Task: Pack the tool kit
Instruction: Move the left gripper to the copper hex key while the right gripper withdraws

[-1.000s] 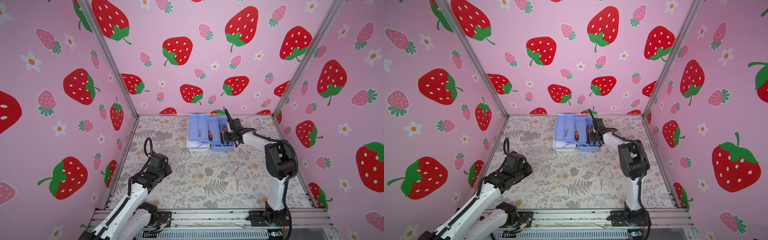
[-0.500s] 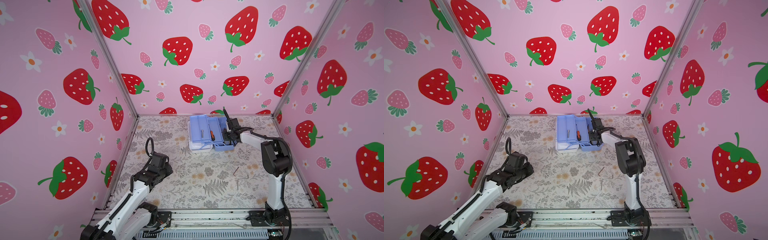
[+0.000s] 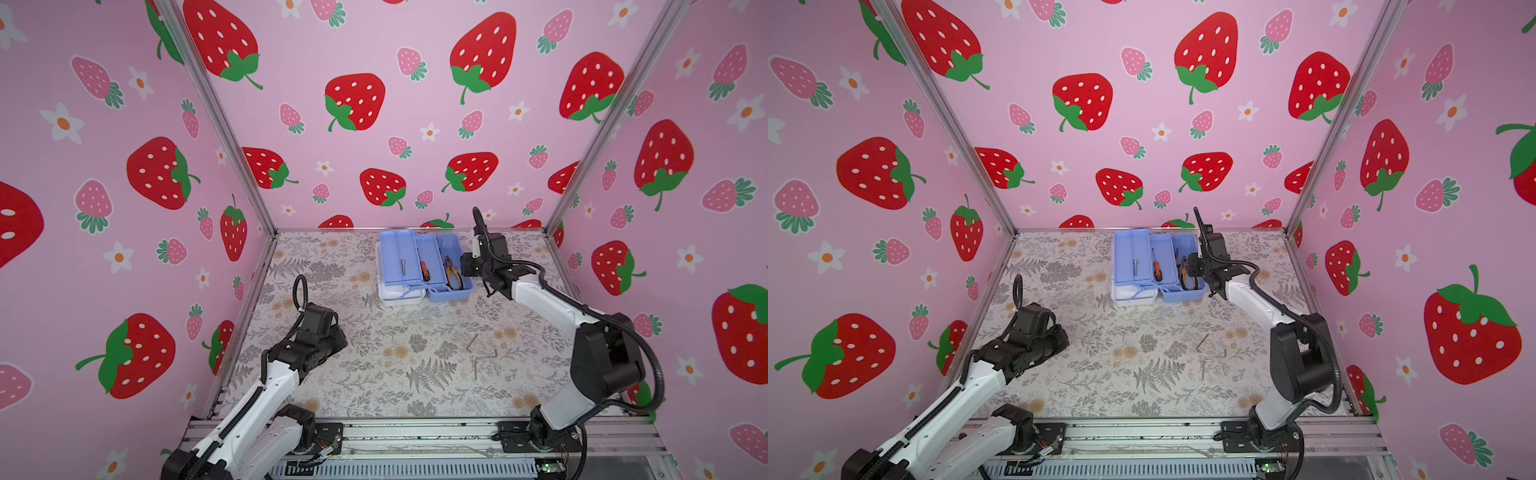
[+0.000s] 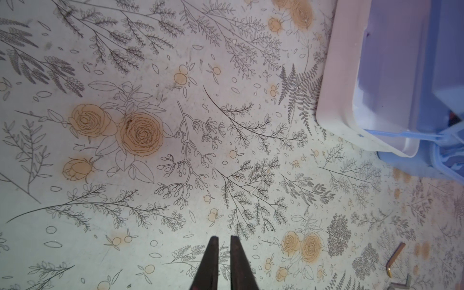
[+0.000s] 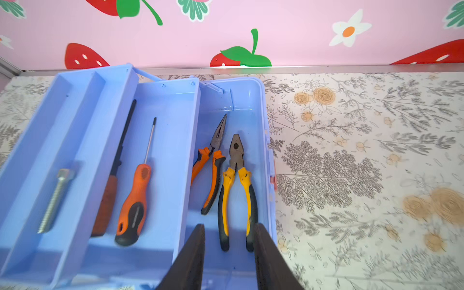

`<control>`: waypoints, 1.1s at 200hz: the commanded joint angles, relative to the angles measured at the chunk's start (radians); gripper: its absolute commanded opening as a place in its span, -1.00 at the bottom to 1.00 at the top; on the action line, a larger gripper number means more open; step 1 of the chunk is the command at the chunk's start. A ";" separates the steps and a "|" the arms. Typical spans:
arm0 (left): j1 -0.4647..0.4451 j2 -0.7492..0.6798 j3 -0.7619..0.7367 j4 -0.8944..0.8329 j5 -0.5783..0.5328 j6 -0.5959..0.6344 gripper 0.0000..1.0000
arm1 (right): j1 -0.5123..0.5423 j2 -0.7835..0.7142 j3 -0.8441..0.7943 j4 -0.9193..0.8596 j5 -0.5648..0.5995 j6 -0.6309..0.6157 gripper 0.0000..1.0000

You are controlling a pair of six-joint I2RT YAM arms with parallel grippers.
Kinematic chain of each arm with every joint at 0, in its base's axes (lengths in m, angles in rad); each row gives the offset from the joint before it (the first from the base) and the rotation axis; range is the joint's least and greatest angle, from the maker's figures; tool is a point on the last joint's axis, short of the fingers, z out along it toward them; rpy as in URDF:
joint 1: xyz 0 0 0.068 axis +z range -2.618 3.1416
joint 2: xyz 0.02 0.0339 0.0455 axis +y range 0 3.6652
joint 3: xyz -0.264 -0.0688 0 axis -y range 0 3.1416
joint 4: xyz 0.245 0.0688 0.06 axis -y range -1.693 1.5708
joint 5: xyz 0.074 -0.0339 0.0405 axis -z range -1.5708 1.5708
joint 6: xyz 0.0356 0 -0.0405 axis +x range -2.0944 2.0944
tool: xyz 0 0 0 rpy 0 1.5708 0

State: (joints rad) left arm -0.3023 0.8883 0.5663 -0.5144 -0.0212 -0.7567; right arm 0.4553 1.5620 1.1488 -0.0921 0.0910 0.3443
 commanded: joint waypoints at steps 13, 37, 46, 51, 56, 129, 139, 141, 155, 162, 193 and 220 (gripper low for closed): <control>-0.091 -0.026 0.070 -0.042 -0.039 0.041 -0.79 | -0.001 -0.190 -0.223 0.007 0.012 0.033 -0.27; -0.257 0.022 0.133 -0.064 -0.159 0.036 -0.79 | -0.001 -0.368 -0.415 0.026 0.012 0.088 -0.27; -0.328 0.058 0.159 -0.065 -0.200 0.030 -0.79 | -0.001 -0.429 -0.473 0.025 0.010 0.101 -0.28; -0.367 0.081 0.176 -0.064 -0.216 0.026 -0.79 | -0.001 -0.457 -0.509 0.024 0.007 0.104 -0.28; -0.405 0.106 0.190 -0.062 -0.240 0.023 -0.79 | -0.001 -0.481 -0.536 0.019 0.005 0.103 -0.28; -0.759 0.598 0.495 0.047 -0.332 0.029 -0.78 | -0.005 -0.606 -0.723 -0.041 -0.111 0.167 -0.28; -0.787 0.664 0.545 0.057 -0.319 0.035 -0.77 | -0.005 -0.602 -0.734 -0.046 -0.125 0.181 -0.28; -0.791 0.676 0.554 0.057 -0.319 0.036 -0.76 | -0.006 -0.601 -0.736 -0.048 -0.127 0.184 -0.28; -0.823 0.754 0.614 0.061 -0.299 0.043 -0.75 | -0.007 -0.596 -0.748 -0.058 -0.140 0.200 -0.28; -0.837 0.788 0.642 0.065 -0.284 0.045 -0.74 | -0.007 -0.594 -0.754 -0.060 -0.146 0.207 -0.27; -0.896 0.925 0.733 0.103 -0.211 0.034 -0.60 | -0.010 -0.602 -0.783 -0.056 -0.142 0.219 -0.27; -0.932 1.038 0.799 0.124 -0.176 0.006 -0.47 | -0.012 -0.608 -0.799 -0.060 -0.123 0.218 -0.31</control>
State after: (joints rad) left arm -1.2102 1.8511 1.2949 -0.4137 -0.2394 -0.7212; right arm 0.4507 0.9703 0.3679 -0.1360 -0.0410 0.5453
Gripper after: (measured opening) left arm 0.237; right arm 0.352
